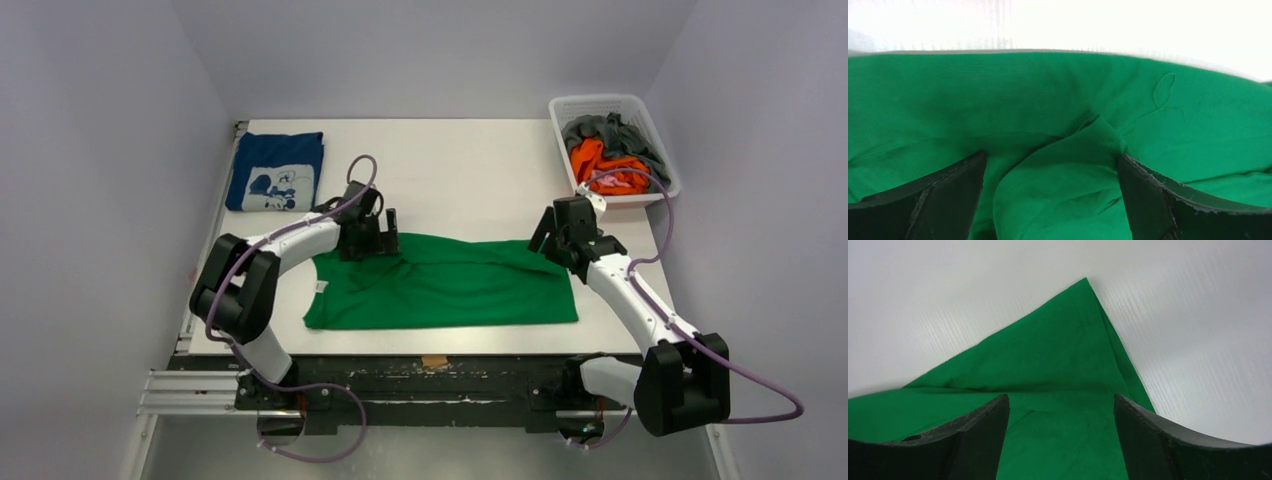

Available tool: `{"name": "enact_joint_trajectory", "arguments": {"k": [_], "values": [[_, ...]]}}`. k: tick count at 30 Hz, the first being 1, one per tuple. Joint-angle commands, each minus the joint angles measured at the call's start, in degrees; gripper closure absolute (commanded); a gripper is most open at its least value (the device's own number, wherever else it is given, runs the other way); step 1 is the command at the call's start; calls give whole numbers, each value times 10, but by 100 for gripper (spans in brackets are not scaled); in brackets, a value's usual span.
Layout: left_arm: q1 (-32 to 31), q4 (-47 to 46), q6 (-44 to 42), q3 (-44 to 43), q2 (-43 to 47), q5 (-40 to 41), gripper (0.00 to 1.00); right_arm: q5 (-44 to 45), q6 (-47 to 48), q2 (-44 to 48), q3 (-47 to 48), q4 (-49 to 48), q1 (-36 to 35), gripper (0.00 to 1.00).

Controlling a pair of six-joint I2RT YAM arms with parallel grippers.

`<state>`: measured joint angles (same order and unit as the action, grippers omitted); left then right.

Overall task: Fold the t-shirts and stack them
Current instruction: Fold the other side of the tshirt into a rectangle

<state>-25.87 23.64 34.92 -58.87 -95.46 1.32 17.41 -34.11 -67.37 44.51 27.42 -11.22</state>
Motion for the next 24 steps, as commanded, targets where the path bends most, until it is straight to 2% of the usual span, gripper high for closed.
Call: {"name": "enact_joint_trajectory", "arguments": {"k": [1,5,15,19,24], "values": [[-2,-34,-6,7,8,-73,0,-19,15,6,-3,-22,0,26],[-20,-86,-2,87,80,-122,0,-22,14,8,-6,-26,0,26],[-107,-101,-19,206,206,-159,0,-31,14,8,-14,-34,0,26],[-151,-83,-29,223,242,-147,0,-39,14,-1,-9,-39,0,26],[-161,-63,-30,228,318,-138,0,-56,14,-17,0,-51,0,26]]}}
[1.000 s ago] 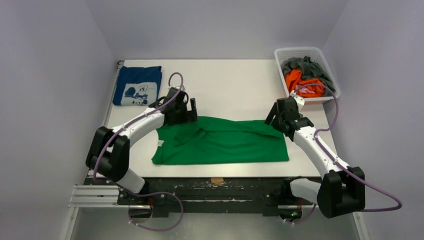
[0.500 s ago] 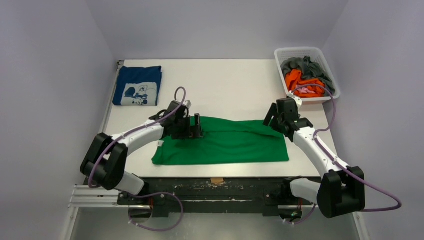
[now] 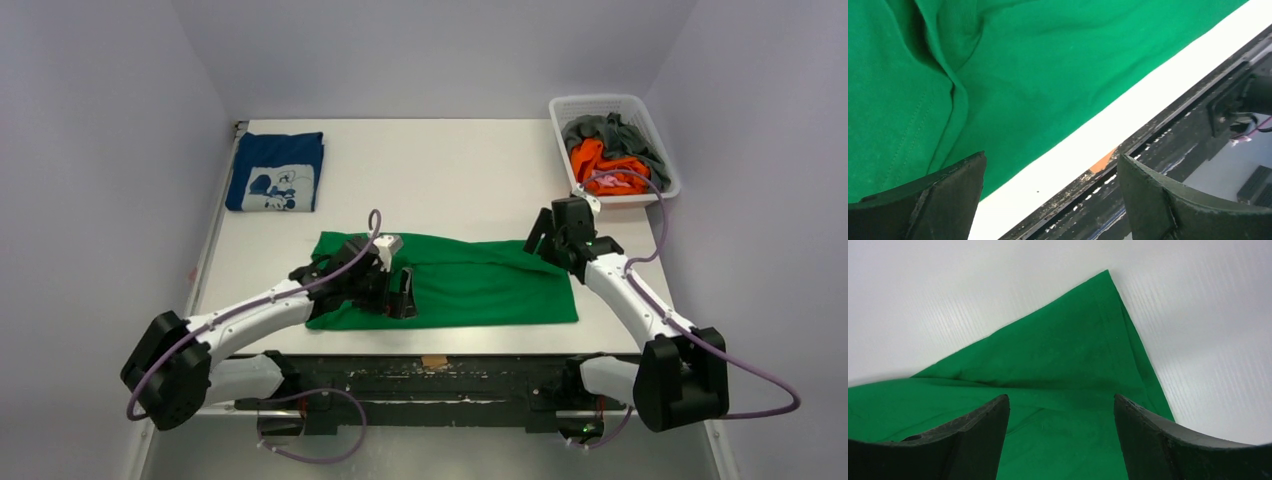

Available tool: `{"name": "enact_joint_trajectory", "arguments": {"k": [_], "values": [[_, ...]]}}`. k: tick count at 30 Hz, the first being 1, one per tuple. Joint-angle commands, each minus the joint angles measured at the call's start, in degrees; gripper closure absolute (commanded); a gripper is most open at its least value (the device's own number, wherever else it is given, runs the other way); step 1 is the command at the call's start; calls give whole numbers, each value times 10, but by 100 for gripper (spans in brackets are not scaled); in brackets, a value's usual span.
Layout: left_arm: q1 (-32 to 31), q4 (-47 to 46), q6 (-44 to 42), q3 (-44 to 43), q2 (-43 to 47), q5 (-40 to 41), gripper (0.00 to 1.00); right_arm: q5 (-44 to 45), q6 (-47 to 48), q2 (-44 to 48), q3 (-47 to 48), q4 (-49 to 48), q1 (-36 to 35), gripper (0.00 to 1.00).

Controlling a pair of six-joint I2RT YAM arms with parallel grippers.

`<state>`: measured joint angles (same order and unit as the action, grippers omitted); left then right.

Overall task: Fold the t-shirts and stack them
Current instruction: Fold the other side of the tshirt into a rectangle, then rotate the tshirt 90 degrees

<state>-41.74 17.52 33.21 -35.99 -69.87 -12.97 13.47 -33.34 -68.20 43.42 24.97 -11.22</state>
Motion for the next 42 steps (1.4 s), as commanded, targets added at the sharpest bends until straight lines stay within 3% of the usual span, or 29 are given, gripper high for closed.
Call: {"name": "enact_joint_trajectory", "arguments": {"k": [1,6,9,14,19,26,31,38,42], "values": [[-2,2,-9,1,80,15,0,-23,8,-12,14,-33,0,26],[-1,-20,27,15,163,56,0,-50,35,-74,59,-51,0,26],[19,-26,47,2,166,114,0,-69,38,-122,88,-61,-1,26],[95,-72,51,-72,12,45,0,-81,37,-152,100,-75,-1,27],[80,-162,56,-128,-126,-59,0,-82,34,-159,100,-72,-1,27],[12,-153,47,-144,-209,-45,0,-84,32,-184,101,-81,-1,27],[11,-105,48,-104,-168,-16,0,-96,38,-225,120,-91,-1,27],[12,-74,99,-26,27,62,0,-121,21,-239,92,-108,-2,28],[31,-60,156,-21,26,103,0,-118,6,-218,61,-111,-2,27]]}}
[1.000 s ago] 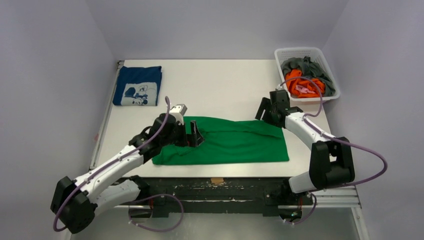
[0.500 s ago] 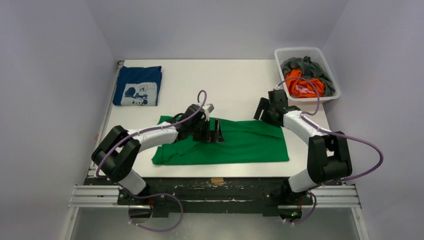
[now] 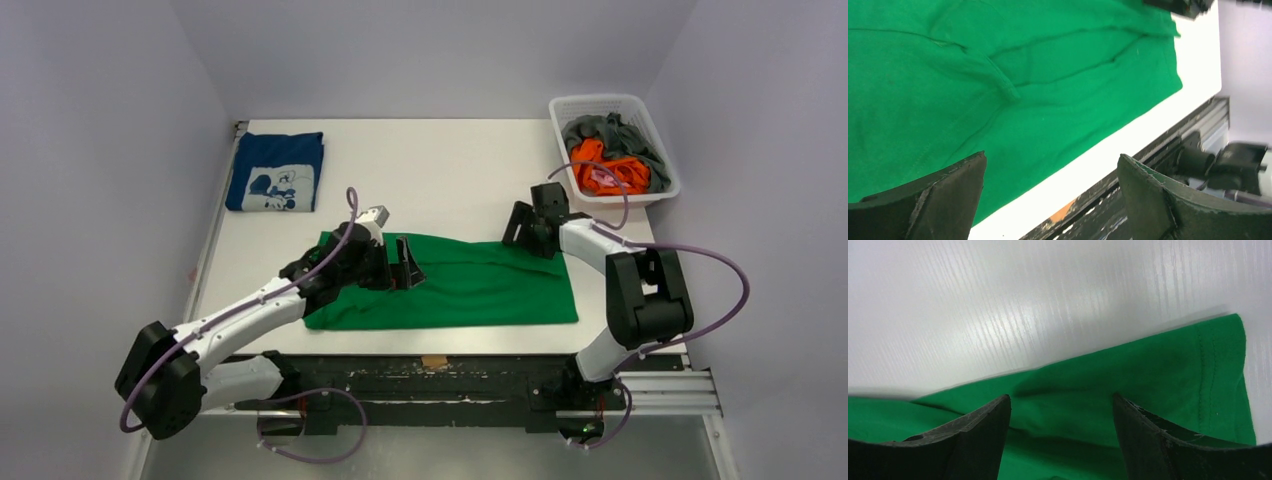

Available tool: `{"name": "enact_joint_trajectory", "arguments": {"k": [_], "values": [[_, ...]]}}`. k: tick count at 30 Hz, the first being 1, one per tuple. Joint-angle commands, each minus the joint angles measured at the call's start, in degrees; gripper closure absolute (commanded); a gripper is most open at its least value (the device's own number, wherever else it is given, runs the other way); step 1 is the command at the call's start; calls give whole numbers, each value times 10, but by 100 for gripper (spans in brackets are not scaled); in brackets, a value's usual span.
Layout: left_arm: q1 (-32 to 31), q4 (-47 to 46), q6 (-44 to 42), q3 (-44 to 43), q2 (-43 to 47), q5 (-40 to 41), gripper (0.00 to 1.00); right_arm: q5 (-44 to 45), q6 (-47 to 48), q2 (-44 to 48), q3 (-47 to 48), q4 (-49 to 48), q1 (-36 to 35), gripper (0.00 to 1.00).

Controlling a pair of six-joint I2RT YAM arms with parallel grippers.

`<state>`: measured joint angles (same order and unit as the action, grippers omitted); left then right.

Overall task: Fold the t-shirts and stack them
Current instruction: Rotate the tshirt 90 degrees

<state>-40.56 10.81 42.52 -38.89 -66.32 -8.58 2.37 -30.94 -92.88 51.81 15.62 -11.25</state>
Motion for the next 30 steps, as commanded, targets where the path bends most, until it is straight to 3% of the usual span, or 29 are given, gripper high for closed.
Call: {"name": "enact_joint_trajectory", "arguments": {"k": [1,5,10,16,20,23,26,28,30], "values": [[28,1,78,8,-26,54,0,-6,-24,35,-30,-16,-2,27],[61,-67,139,-4,-136,36,0,-21,-47,64,-73,-27,-2,27],[90,-98,181,-93,-275,13,0,-40,-70,94,-123,-45,-9,27],[116,-68,200,-245,-433,-12,0,-70,-76,150,-185,-28,-26,27],[121,15,192,-442,-560,-62,0,-110,-72,191,-228,-11,-76,27],[124,73,191,-619,-668,-114,0,-132,-89,224,-257,-8,-151,25],[125,105,193,-821,-783,-165,0,-184,-89,221,-262,-29,-235,23],[127,131,191,-960,-860,-196,0,-172,-63,215,-239,2,-294,22],[135,98,212,-1037,-912,-223,0,-207,-26,206,-219,22,-316,22]]}}
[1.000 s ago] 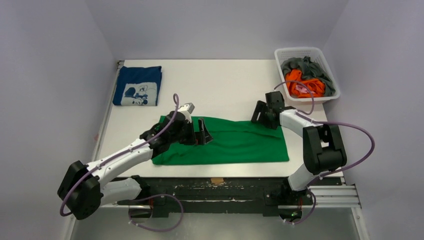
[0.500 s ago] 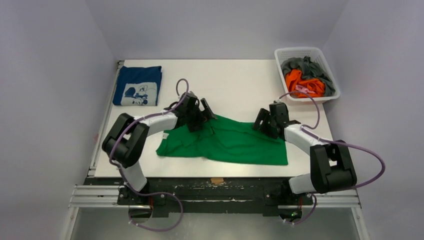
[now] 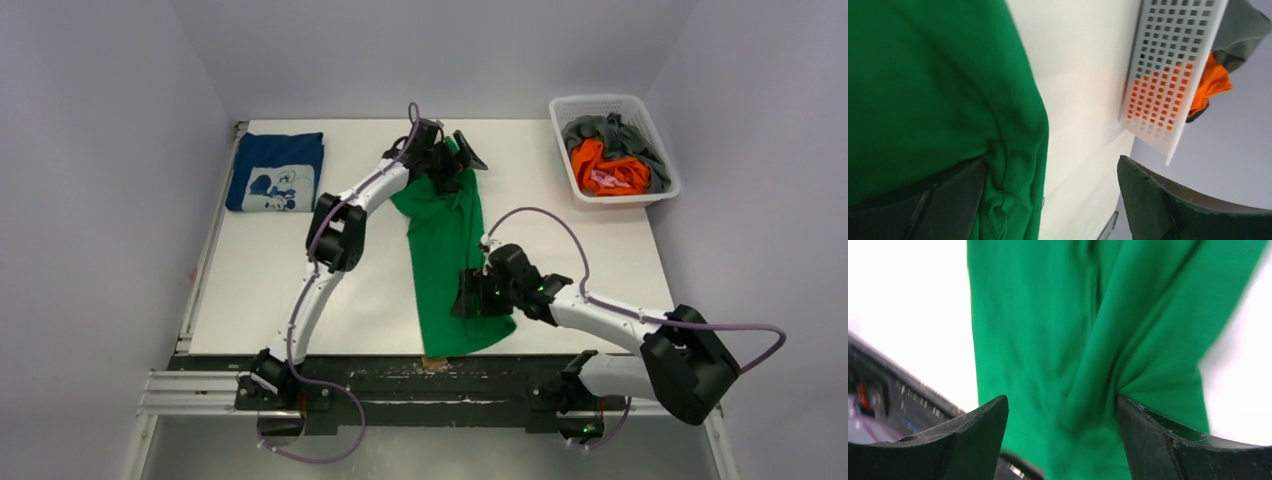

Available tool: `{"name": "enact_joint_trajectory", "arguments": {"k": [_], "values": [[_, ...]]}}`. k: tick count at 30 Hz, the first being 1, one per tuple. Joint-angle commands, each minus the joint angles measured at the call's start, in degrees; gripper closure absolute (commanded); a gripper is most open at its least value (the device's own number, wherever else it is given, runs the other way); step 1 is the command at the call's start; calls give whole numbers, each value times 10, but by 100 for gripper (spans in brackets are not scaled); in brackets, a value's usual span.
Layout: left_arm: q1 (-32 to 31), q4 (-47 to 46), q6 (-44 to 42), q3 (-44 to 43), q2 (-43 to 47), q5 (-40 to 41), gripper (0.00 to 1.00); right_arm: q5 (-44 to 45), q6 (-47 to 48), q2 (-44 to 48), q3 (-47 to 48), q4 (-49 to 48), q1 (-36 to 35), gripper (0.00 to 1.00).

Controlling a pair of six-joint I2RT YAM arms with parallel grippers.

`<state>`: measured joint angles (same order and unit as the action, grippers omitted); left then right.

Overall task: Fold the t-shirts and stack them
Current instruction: Rotate the tshirt 90 degrees

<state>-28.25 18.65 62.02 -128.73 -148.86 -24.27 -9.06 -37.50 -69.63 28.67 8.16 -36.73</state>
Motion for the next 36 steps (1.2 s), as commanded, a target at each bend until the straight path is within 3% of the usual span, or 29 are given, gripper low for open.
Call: {"name": "enact_joint_trajectory", "arguments": {"k": [1,4,9,15,18,22,29,33,36], "values": [[17,-21,35,-139,-97,-81,0,-118,55,-30,18,102,-65,22],[34,-86,56,-91,-82,-119,0,-133,73,-21,22,110,-74,21],[41,-3,-86,-42,10,-57,0,-44,81,19,36,166,-75,21],[42,35,-159,-91,77,-76,0,42,57,90,59,214,-74,20],[41,72,-189,-66,138,-81,0,102,24,127,68,251,-74,19],[19,75,-230,164,309,-56,0,188,-14,158,68,302,-72,19],[-108,38,-229,612,616,149,0,138,-21,114,45,265,-64,29],[-177,5,-138,794,700,165,3,117,-19,95,33,253,-62,37],[-230,-1,-89,856,711,163,7,124,-20,92,21,267,-62,41]]}}
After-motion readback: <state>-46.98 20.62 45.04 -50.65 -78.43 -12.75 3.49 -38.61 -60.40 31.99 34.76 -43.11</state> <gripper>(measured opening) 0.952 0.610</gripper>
